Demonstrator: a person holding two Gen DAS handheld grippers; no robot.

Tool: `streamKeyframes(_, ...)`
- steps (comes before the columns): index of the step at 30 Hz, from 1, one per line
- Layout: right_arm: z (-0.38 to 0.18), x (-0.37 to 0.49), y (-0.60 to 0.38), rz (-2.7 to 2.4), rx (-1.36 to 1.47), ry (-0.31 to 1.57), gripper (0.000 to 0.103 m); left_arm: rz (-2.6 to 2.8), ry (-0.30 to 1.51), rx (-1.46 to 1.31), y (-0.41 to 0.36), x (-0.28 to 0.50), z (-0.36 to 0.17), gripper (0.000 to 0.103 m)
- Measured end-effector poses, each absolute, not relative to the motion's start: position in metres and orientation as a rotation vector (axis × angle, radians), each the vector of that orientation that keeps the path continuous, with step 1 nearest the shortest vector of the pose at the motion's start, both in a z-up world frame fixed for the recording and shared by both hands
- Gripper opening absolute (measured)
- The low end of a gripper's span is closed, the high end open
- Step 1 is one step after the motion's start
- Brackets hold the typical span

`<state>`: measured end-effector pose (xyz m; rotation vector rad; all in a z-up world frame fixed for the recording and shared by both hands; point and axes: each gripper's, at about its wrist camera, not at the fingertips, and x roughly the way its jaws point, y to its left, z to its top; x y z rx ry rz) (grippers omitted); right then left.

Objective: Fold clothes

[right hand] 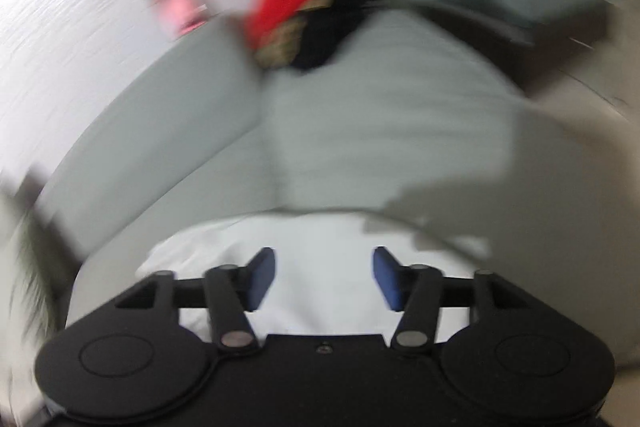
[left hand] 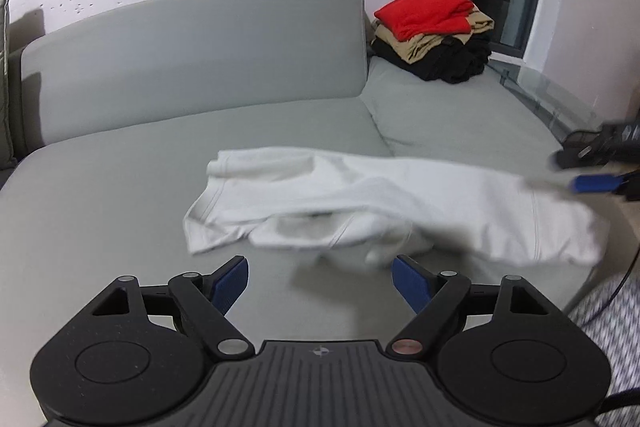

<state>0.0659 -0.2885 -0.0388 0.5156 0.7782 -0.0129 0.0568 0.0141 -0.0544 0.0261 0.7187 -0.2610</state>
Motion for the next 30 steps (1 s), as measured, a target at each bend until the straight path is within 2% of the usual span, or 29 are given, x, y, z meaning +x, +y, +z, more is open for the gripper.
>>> streamKeyframes(4, -0.046, 0.113, -0.226, 0.248, 0.312, 0.829, 0.063, -0.232, 0.735, 0.027, 0.006, 0.067, -0.053, 0.077)
streamKeyframes(10, -0.07, 0.155, -0.16, 0.398, 0.046, 0.815, 0.055, -0.162, 0.762, 0.021, 0.016, 0.072, -0.062, 0.078)
streamKeyframes(15, -0.093, 0.179, -0.108, 0.48, -0.11, 0.863, 0.055, -0.132, 0.764, -0.028, 0.04, 0.076, -0.066, 0.078)
streamKeyframes(16, -0.099, 0.184, -0.098, 0.48, -0.169, 0.88, 0.052, -0.134, 0.759, -0.027, 0.042, 0.077, -0.066, 0.078)
streamKeyframes(19, -0.109, 0.196, -0.087, 0.427, -0.274, 0.883, 0.005, -0.157, 0.745, -0.032, 0.045, 0.081, -0.067, 0.077)
streamKeyframes(25, -0.04, 0.234, -0.208, -0.044, 0.236, 0.601, 0.005, -0.248, 0.723, -0.041, 0.039, 0.09, -0.071, 0.074)
streamKeyframes(27, -0.028, 0.236, -0.243, -0.132, 0.282, 0.608, 0.011, -0.274, 0.714, -0.046, 0.034, 0.091, -0.07, 0.074)
streamKeyframes(29, -0.021, 0.222, -0.258, -0.155, 0.252, 0.635, 0.038, -0.29, 0.715, -0.053, 0.03, 0.091, -0.07, 0.074)
streamKeyframes(30, -0.017, 0.215, -0.266, -0.167, 0.237, 0.648, 0.042, -0.294, 0.719, -0.057, 0.028, 0.09, -0.07, 0.074)
